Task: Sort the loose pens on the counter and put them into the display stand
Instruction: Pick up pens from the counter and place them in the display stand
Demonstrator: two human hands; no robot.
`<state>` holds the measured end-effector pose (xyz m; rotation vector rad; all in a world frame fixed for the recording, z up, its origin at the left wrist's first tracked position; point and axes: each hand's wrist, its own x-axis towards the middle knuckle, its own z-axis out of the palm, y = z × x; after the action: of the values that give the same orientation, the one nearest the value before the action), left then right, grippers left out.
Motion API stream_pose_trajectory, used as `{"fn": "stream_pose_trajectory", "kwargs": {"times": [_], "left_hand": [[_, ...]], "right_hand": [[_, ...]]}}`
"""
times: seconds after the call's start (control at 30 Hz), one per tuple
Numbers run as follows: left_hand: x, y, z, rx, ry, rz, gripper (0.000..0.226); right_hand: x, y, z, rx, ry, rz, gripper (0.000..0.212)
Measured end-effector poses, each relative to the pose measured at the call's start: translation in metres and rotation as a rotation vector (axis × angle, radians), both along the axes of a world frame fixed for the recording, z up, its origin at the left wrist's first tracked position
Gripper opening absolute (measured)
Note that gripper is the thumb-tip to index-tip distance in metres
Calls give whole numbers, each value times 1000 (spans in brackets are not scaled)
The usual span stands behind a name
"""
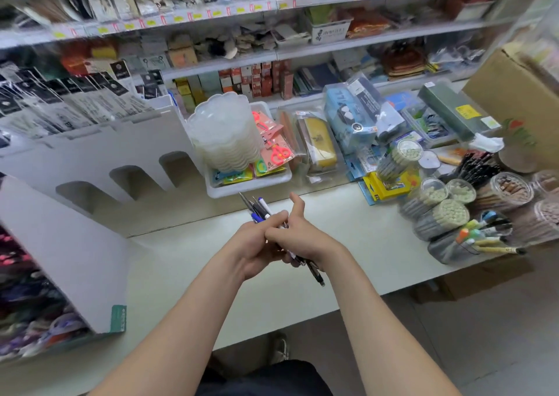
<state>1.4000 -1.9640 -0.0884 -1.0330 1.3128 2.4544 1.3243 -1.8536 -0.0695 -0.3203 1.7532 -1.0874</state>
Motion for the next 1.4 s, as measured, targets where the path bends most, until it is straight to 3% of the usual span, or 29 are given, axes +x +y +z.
{"fn": "stream_pose_trajectory", "kwargs": {"times": [0.13, 0.3, 0.43, 0.53, 0.6, 0.7, 0.83, 0.97, 1.1, 1.27, 1.4], "left_hand": [[13, -12, 4, 9, 72, -71, 48], [20, -24, 4, -20, 74, -52, 31], [20, -28, 6, -65, 57, 4, 39], [21, -34, 7, -45, 40, 143, 29], [21, -41, 4, 83, 17, 292, 33], [23, -49, 3, 147, 27, 498, 40], [27, -45, 8, -9, 88, 604, 30], [30, -29, 17, -134, 162, 618, 18], [39, -21, 32, -259, 227, 527, 23], [50, -8, 44, -409, 204, 466, 20], [68, -21, 51, -519, 201, 411, 17]], "right_hand": [[0, -8, 11, 33, -28, 43, 121], [-2, -17, 13, 45, -102, 51, 125], [2, -25, 13, 18, -123, 69, 124], [-2, -27, 10, -74, -212, -19, 94], [-6, -23, 10, -115, -274, -110, 66], [-8, -11, 3, -203, -339, -314, 44], [12, -13, -8, -207, -398, -572, 49], [46, -37, -6, -158, -485, -771, 41], [64, -50, 2, -212, -538, -793, 36], [82, -65, 17, -432, -614, -797, 39], [95, -63, 15, -310, -370, -687, 43]]}}
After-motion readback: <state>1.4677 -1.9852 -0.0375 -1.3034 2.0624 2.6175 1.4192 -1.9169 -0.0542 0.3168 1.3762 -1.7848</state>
